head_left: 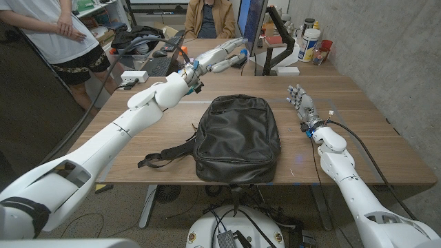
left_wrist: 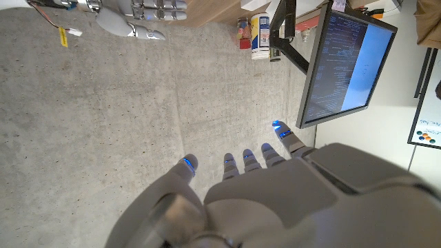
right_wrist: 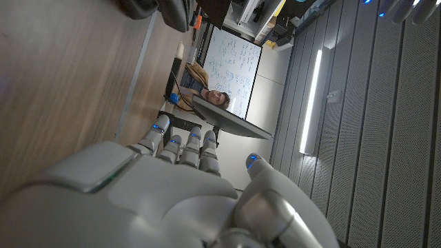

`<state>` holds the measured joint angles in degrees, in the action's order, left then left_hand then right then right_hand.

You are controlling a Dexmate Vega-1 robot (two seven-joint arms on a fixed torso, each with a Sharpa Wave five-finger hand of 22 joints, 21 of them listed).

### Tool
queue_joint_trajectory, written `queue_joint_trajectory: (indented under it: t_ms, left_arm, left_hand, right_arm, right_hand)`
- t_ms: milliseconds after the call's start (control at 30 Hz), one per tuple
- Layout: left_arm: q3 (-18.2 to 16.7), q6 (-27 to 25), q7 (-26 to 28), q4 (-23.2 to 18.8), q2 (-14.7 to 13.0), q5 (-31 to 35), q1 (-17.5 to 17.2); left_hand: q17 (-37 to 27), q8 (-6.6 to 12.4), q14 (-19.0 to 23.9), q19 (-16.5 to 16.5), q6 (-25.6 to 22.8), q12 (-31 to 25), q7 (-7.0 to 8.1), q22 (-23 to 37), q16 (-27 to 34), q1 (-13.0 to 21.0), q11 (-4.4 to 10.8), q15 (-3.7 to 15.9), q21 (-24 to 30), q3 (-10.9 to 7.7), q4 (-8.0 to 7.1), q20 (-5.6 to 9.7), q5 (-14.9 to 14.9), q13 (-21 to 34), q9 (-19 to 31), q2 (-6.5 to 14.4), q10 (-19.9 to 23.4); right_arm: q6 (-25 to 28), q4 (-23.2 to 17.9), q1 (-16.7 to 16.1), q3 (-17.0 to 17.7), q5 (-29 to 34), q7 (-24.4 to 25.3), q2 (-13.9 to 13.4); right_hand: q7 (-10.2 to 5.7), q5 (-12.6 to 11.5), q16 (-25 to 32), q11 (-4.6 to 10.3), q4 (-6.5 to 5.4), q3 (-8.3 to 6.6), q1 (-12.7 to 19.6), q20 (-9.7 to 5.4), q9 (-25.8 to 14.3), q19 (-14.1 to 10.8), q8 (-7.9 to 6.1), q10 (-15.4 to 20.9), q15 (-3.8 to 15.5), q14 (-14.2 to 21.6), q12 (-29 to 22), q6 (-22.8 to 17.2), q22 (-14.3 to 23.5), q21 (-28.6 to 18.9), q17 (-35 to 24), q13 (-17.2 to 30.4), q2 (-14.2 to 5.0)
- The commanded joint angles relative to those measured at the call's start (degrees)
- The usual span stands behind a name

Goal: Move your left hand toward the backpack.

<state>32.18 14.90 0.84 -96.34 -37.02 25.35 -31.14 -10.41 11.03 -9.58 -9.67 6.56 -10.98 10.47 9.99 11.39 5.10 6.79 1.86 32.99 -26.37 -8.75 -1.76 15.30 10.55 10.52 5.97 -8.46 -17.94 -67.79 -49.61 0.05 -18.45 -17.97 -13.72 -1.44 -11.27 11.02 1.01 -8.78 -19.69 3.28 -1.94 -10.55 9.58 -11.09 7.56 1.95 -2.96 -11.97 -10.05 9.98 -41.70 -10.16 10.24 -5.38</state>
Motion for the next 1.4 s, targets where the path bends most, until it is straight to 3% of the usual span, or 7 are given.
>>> queue_joint_trajectory:
  t_ms: [33,1400]
  left_arm:
    - [0.8,-0.8,-1.4,0.6,-0.1,0.7,0.9]
    - [3.7,-1.9,-5.7,3.3,-0.1,0.9,3.9]
  left_hand:
    - [-0.1,-0.24,-0.5,-0.4,0.4,0.0,0.60,0.2,-0.3,0.8,0.23,1.41,-0.4,-0.09,0.65,-0.61,0.3,0.1,0.2,0.4,-0.4]
    - [-0.1,-0.40,-1.3,-1.2,1.9,-0.2,1.09,0.3,-0.5,1.7,0.15,1.16,-1.8,0.12,0.96,-1.80,0.4,0.1,0.2,-0.2,-0.7]
  right_arm:
    - [-0.3,1.3,0.8,0.0,0.1,-0.2,0.2]
    - [-1.3,4.4,2.8,-0.2,1.1,-0.4,0.4]
  right_hand:
    - [-0.04,-0.5,0.0,0.25,-0.07,-0.07,-0.3,-6.21,-0.1,2.3,0.10,0.5,1.58,0.1,-0.1,-0.2,0.2,0.2,-0.1,0.3,-3.89]
    - [-0.05,-0.5,-0.1,0.18,0.03,-0.07,-0.3,-6.03,-0.1,2.1,0.12,0.5,1.63,0.0,-0.1,-0.3,0.2,0.9,0.0,0.3,-3.94]
